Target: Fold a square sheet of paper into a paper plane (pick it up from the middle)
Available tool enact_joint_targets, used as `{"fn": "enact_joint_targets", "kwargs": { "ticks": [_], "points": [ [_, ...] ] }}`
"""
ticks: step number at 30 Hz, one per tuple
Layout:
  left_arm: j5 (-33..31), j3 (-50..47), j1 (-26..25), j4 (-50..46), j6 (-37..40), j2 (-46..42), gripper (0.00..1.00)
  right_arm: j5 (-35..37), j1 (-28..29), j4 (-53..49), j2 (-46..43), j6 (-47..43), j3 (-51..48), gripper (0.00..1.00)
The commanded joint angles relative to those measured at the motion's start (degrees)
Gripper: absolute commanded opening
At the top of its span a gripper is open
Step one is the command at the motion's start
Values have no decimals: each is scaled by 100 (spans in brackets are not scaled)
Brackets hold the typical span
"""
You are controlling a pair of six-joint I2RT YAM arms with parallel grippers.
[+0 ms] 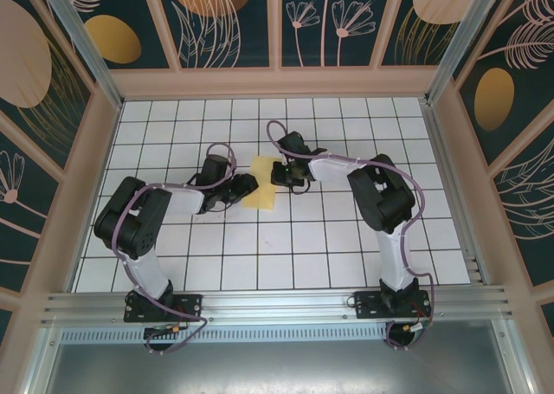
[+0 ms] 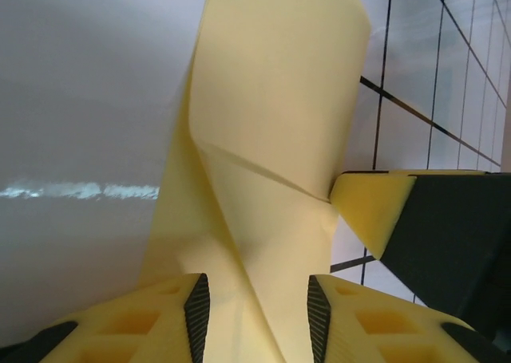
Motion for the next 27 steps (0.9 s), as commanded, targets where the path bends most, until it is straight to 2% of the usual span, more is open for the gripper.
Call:
{"fn": "enact_joint_targets", "kwargs": {
  "ticks": [1, 5, 12, 27],
  "points": [
    [119, 186, -31, 176, 88, 125, 38, -52, -58, 5, 101, 32, -144, 14],
    [57, 290, -31, 137, 125, 209, 37, -80, -68, 30, 102, 50, -175, 14],
    [-240, 379, -31, -131, 195, 295, 43, -94, -75, 39, 100, 50, -193, 14],
    [-139, 555, -31, -8, 194, 509, 38, -139, -90, 58, 96, 57, -252, 13]
  ]
}}
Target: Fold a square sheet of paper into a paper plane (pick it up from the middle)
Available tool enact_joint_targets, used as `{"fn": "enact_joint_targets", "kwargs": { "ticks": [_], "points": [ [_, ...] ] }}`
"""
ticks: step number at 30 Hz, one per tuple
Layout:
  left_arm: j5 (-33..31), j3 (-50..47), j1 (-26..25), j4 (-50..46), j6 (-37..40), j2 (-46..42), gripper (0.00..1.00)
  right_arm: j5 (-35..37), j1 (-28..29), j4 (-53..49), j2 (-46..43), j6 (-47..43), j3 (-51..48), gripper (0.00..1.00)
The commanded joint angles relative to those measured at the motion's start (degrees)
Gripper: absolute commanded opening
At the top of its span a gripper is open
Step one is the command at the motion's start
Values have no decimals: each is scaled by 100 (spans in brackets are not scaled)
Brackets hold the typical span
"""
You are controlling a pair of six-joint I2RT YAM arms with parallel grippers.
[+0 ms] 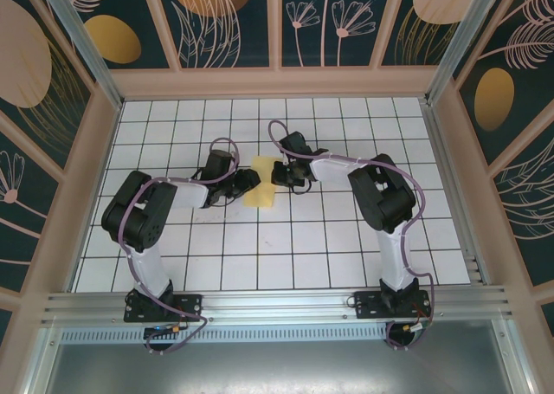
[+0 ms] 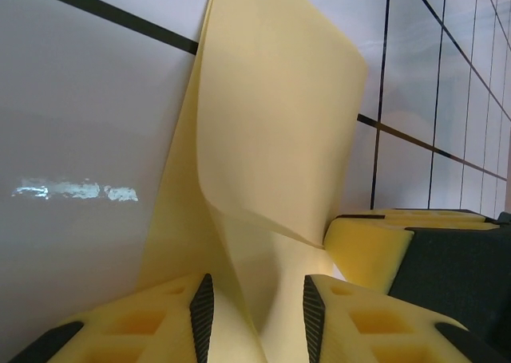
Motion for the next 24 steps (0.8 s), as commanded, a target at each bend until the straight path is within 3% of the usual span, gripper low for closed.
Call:
{"fn": "enact_joint_targets", "kwargs": {
  "ticks": [1, 17, 24],
  "points": [
    [12, 131, -21, 28, 130, 129, 38, 9, -29, -62, 96, 35, -175, 13],
    [-117, 167, -16, 46, 358, 110, 22, -16, -27, -37, 50, 39, -221, 13],
    [-330, 249, -19, 8, 603, 61, 5, -160, -62, 100, -326, 30, -294, 16]
  ]
}}
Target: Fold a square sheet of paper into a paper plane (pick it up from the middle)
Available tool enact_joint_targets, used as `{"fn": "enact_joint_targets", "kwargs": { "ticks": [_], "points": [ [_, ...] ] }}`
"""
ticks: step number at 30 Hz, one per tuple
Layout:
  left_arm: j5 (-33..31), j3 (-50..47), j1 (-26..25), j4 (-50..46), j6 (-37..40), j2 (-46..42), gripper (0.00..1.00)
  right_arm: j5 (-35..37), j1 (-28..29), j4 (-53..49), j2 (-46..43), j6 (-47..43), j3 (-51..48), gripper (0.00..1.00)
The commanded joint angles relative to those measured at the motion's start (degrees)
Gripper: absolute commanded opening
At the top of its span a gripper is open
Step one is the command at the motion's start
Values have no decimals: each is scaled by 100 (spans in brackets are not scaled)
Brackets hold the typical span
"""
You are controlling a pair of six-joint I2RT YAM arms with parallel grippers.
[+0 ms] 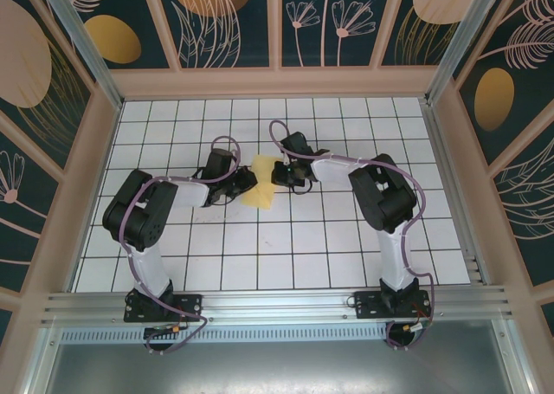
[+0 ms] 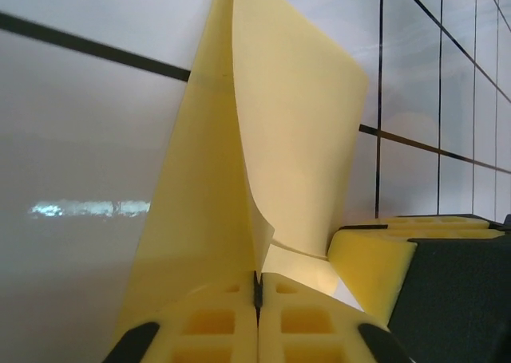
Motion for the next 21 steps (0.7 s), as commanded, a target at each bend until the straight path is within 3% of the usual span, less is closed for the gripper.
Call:
{"fn": "enact_joint_targets", "kwargs": {
  "ticks": [1, 7, 16, 19, 21],
  "points": [
    [-227, 145, -20, -23, 280, -30, 3, -27, -57, -23, -406, 38, -217, 17],
    [-759, 121, -21, -727, 748, -666, 0, 366, -243, 186, -1452, 214, -680, 35],
    [-2645, 594, -28, -2981, 1632, -2085, 0, 1168, -389, 302, -2590, 259, -1485, 64],
    [-3432, 875, -104, -3556, 1842, -2295, 1, 1371, -389, 363, -2792, 241, -1675, 80],
    [-3977, 1083, -214, -3926, 1957, -2298, 1, 1466, -388, 431, -2913, 257, -1809, 96]
  ]
}}
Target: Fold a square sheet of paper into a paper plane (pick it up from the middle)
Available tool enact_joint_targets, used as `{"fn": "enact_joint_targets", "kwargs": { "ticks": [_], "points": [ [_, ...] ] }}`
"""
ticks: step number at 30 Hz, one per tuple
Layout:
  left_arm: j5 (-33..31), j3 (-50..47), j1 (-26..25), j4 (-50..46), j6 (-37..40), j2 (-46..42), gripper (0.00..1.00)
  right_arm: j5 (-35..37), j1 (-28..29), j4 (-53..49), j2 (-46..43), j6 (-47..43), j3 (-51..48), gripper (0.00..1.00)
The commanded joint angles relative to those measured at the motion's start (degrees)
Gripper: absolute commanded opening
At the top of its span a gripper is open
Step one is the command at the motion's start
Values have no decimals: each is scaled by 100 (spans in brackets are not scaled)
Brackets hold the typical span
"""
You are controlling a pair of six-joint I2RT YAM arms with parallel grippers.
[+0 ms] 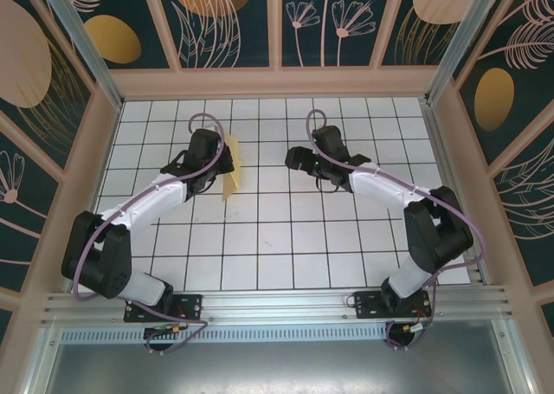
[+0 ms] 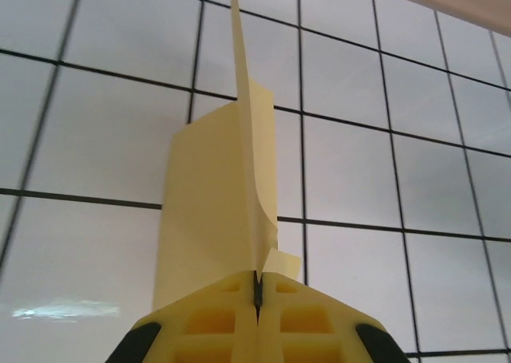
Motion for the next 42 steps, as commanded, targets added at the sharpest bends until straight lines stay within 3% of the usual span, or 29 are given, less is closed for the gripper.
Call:
{"fn": "enact_joint_targets", "kwargs": {
  "ticks": [1, 9, 13, 24, 33, 42],
  "points": [
    [-1337, 366, -194, -1141, 442, -29, 1, 396, 5, 134, -312, -6, -255, 99],
    [-2999, 1058, -755, -1948, 368, 888, 2, 758, -192, 121, -594, 356, -590, 99],
    [-3160, 1271, -959, -2046, 203, 1582, 2, 716, -335, 242, -778, 622, -851, 99],
    [-2144, 1629, -1334, -1539, -194, 2698, 7, 500, -696, 472, -1143, 952, -1298, 99],
    [-2009, 1929, -1535, -1553, -210, 2947, 9, 500, -768, 493, -1104, 995, -1366, 98],
    [-1099, 1765, -1594, -1083, -282, 2985, 13, 275, -866, 468, -1101, 1045, -1432, 98]
  ]
}}
